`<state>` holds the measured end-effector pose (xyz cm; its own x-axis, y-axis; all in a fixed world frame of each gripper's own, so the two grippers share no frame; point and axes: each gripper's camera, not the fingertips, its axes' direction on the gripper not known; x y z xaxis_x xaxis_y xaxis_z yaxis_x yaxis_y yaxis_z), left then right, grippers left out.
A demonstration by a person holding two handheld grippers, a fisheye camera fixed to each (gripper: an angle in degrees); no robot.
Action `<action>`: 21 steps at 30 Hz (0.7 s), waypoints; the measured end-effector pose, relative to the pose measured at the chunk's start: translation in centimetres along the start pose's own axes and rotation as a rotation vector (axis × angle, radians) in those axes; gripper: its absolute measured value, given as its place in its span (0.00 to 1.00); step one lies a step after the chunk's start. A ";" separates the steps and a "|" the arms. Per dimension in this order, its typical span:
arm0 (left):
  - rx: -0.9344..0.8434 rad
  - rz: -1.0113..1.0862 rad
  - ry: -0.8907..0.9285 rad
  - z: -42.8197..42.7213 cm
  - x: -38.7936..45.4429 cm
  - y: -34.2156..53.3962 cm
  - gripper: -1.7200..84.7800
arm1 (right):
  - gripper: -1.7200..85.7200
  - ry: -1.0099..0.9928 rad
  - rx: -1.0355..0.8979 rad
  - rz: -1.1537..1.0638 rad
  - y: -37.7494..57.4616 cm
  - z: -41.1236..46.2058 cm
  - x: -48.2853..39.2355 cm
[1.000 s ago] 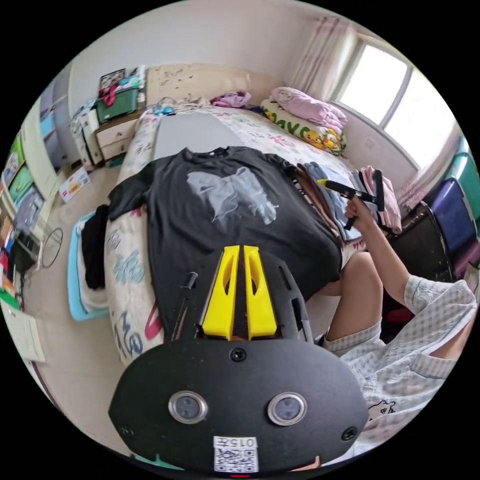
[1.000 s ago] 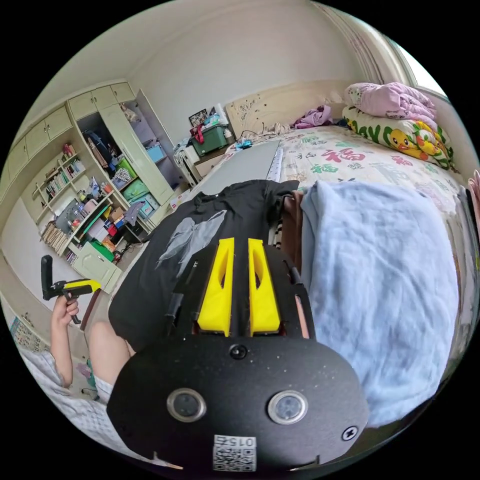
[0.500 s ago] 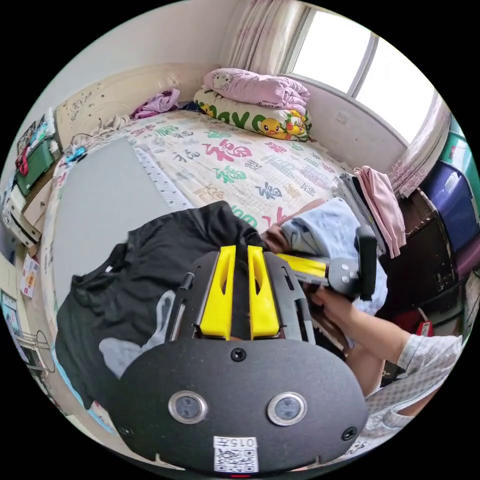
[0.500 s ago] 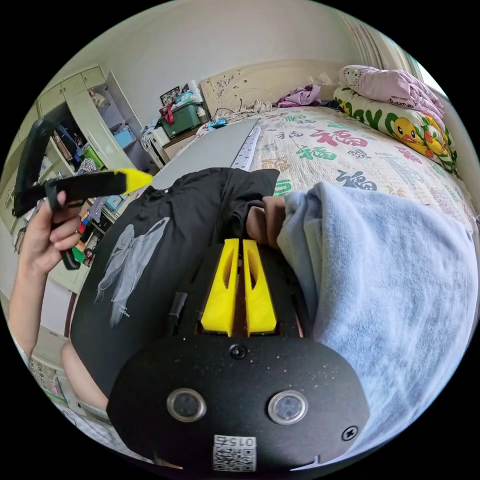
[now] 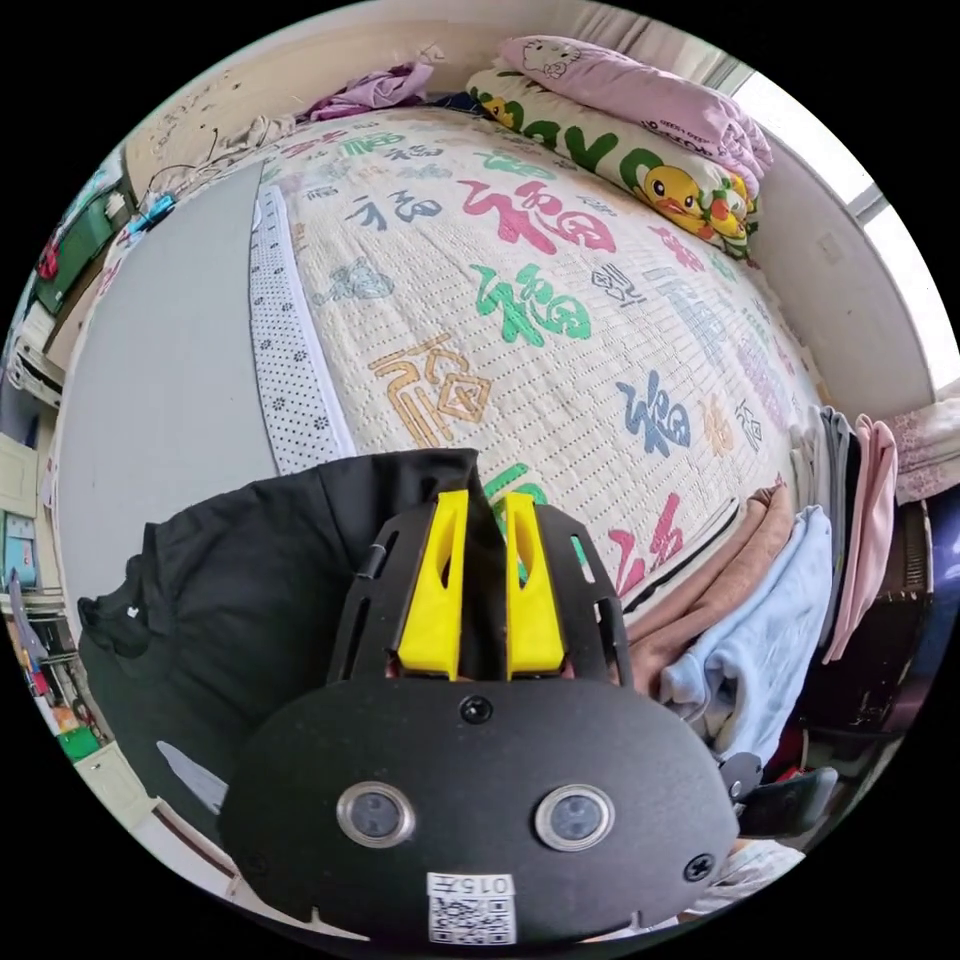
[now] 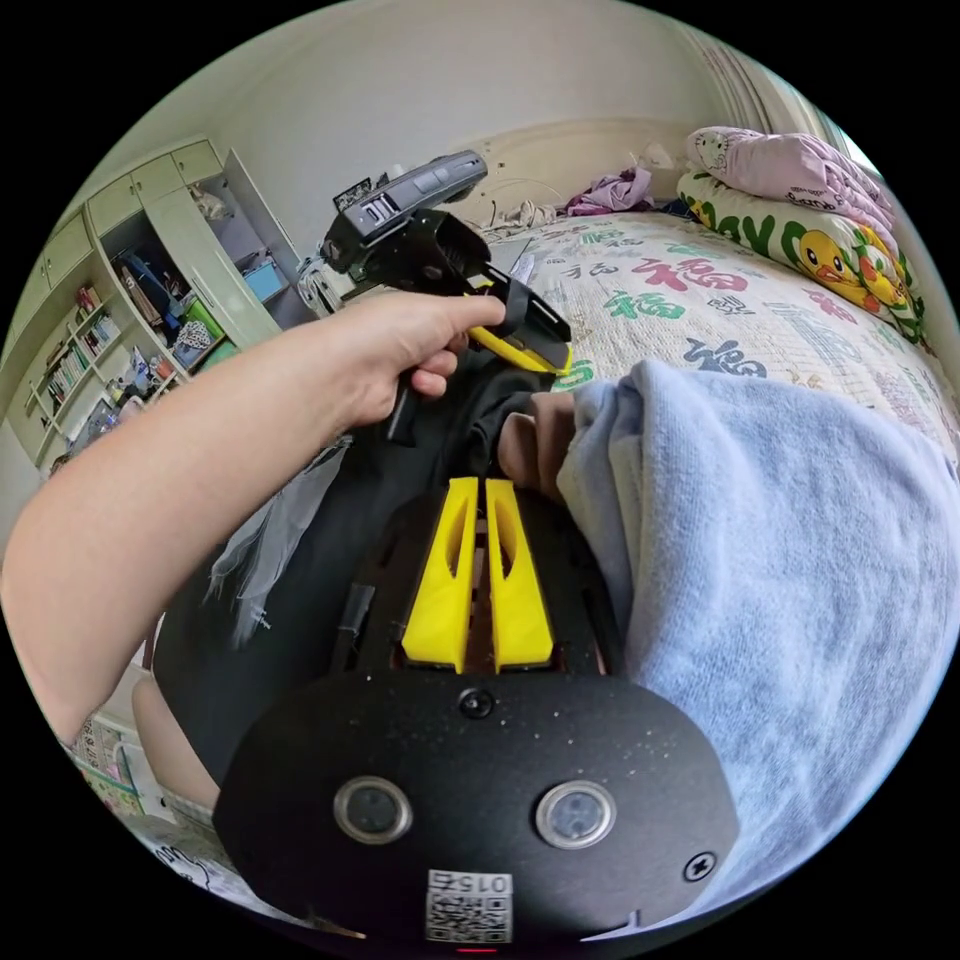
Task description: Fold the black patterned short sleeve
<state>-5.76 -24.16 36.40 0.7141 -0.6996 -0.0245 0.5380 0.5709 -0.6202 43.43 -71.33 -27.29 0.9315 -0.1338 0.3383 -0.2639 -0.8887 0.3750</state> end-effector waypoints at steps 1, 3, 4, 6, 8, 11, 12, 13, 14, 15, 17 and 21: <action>0.007 -0.005 0.005 0.0 -0.3 0.0 0.06 | 0.02 0.001 0.001 -0.001 0.2 -0.1 -0.3; 0.015 -0.002 -0.005 -0.1 -1.3 -0.2 0.03 | 0.02 0.004 0.007 -0.004 0.6 -0.4 -0.8; 0.034 -0.004 0.007 -0.4 -1.6 0.0 0.02 | 0.02 0.005 0.016 -0.007 1.0 -0.8 -1.2; 0.160 -0.024 0.126 -2.5 -3.9 1.3 0.02 | 0.02 0.003 0.044 -0.009 1.7 -1.7 -1.6; 0.241 -0.067 0.208 -4.4 -6.5 2.7 0.01 | 0.02 0.007 0.091 -0.004 2.6 -3.3 -2.2; 0.384 -0.145 0.351 -7.3 -11.9 6.1 0.01 | 0.03 0.034 0.132 -0.035 3.6 -4.7 -3.5; 0.439 -0.168 0.420 -8.2 -14.1 7.8 0.01 | 0.03 0.052 0.149 -0.067 4.1 -5.3 -4.6; 0.462 -0.177 0.449 -8.5 -15.2 8.8 0.01 | 0.03 0.060 0.163 -0.110 4.5 -5.9 -5.8; 0.495 -0.199 0.474 -8.9 -17.2 10.7 0.01 | 0.03 0.060 0.173 -0.160 4.9 -6.5 -7.2; 0.504 -0.224 0.477 -8.8 -19.2 12.5 0.01 | 0.03 0.058 0.177 -0.188 5.2 -6.7 -8.0; 0.478 -0.260 0.478 -8.0 -22.1 14.9 0.01 | 0.04 0.038 0.160 -0.296 5.9 -7.1 -10.5; 0.315 -0.366 0.366 -4.8 -27.5 19.1 0.02 | 0.09 -0.062 -0.151 -0.466 6.1 -4.7 -13.5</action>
<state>-17.28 3.93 21.52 0.2869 -0.9452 -0.1561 0.8663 0.3255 -0.3789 28.05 -72.86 -25.50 0.9709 0.2331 0.0546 0.1554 -0.7871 0.5969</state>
